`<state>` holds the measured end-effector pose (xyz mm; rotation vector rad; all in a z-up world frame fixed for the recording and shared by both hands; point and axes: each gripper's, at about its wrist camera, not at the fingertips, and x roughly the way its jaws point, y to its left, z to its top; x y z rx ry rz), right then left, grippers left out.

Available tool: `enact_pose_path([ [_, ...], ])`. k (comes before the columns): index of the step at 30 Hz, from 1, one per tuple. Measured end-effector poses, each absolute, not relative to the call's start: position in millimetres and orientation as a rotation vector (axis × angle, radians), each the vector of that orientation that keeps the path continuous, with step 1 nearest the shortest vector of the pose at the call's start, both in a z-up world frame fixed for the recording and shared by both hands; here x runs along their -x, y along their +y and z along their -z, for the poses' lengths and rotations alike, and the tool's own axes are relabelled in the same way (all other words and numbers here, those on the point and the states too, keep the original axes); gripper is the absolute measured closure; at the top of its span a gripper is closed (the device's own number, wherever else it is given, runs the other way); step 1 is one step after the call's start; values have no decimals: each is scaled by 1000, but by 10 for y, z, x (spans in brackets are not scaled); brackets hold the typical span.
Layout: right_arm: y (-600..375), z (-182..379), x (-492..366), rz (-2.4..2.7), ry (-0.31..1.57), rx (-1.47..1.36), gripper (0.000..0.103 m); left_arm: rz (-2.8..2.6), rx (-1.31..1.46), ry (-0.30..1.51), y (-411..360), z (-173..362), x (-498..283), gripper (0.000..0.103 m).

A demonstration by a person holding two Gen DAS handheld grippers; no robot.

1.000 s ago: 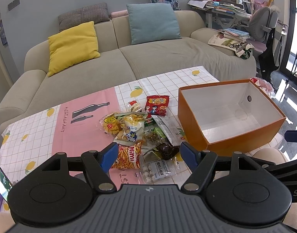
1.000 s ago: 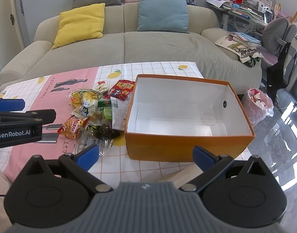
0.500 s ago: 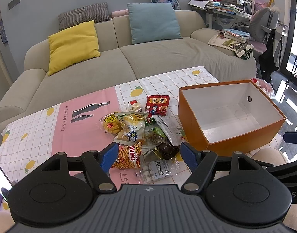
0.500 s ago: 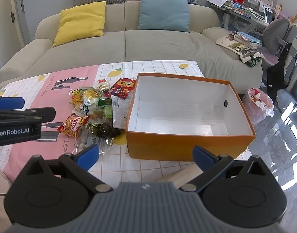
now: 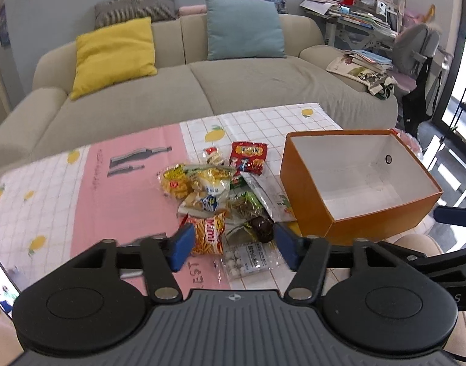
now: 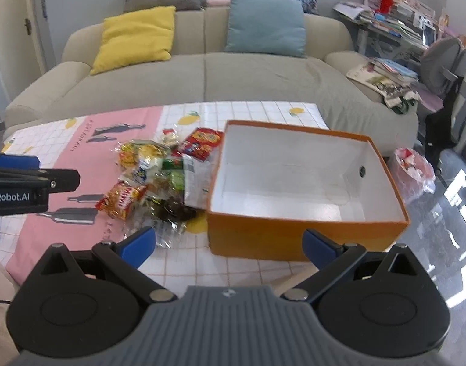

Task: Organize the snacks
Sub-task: 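Move the left tool to the red Mimi bag while the right tool reaches a dark bag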

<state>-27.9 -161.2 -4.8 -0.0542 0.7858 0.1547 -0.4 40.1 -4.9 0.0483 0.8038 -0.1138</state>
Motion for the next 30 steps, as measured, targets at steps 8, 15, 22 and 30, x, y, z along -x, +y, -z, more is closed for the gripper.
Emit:
enact_pose_path([
  [8,-1231,199,133,-254,762,90,25,128,67,867,803,275,-97,63],
  [15,-855,450,-83,-339,748,120,30,114,100,910,1026,491,-306,29],
  [22,-541,799,-418,-354,790,260,51,131,141,996,1159,790,-648,18],
  [30,-362,1133,-692,-377,817,357,59,142,172,1049,1202,1126,-1034,17],
])
